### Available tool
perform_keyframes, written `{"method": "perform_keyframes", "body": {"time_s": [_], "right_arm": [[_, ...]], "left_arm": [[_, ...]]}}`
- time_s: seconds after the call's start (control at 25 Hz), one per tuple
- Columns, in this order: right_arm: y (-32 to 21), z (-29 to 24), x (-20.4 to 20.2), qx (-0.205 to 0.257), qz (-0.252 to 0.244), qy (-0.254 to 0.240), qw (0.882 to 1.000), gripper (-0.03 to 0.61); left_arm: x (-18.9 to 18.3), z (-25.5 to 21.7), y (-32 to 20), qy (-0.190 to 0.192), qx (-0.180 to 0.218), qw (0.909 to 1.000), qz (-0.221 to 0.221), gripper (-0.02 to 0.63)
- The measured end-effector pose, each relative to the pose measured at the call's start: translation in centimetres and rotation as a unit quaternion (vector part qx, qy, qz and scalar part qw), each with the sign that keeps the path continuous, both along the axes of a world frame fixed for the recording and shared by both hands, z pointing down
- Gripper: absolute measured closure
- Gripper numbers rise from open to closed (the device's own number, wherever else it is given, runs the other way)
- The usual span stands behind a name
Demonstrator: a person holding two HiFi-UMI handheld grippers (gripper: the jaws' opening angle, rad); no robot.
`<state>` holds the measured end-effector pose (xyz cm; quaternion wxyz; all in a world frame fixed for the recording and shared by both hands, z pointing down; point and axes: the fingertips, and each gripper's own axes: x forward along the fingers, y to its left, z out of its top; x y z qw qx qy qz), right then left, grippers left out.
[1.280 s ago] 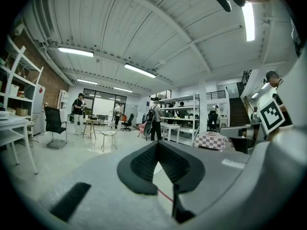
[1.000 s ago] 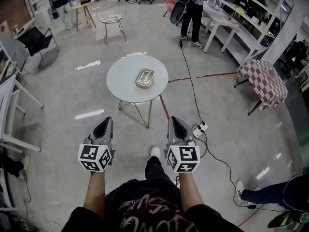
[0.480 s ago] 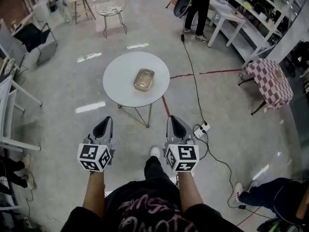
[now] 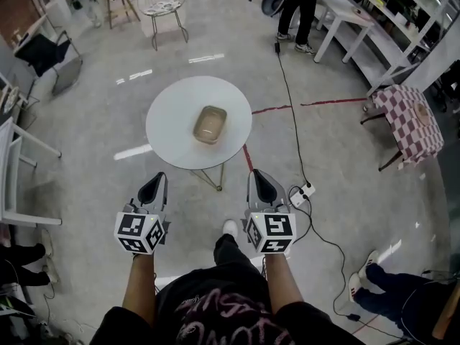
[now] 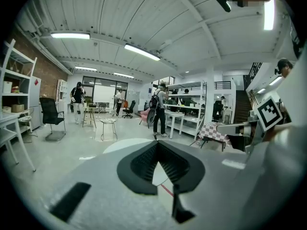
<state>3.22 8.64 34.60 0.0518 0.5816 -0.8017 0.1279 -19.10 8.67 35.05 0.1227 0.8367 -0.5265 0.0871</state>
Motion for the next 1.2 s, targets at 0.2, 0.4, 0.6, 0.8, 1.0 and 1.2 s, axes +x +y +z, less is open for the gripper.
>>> {"method": "perform_keyframes", "body": {"time_s": [0.2, 0.4, 0.6, 0.8, 1.0, 1.2], "right_arm": [[-6.0, 0.6, 1.5, -0.012, -0.009, -0.002, 1.000, 0.580], [-11.5, 1.6, 2.9, -0.021, -0.022, -0.006, 1.000, 0.580], [-15.0, 2.4, 4.5, -0.027, -0.032, -0.009, 0.999, 0.580], [-16.8, 2.8, 5.9, -0.026, -0.033, -0.015, 0.999, 0.580], [-17.6, 2.3, 6.2, -0.021, -0.036, -0.016, 0.999, 0.581], [-19.2, 2.4, 4.8, -0.023, -0.034, -0.014, 0.999, 0.580]], "left_arm": [[1.9, 0.6, -5.8, -0.007, -0.015, 0.9999, 0.000, 0.614], [3.4, 1.4, -11.0, -0.010, -0.025, 0.9996, -0.010, 0.614], [5.1, 2.0, -14.4, -0.014, -0.032, 0.9992, -0.020, 0.614], [6.4, 2.6, -16.2, -0.019, -0.040, 0.9988, -0.020, 0.614], [6.8, 2.2, -17.1, -0.020, -0.041, 0.9987, -0.022, 0.614], [5.4, 2.7, -19.2, -0.016, -0.045, 0.9987, -0.019, 0.614]]}}
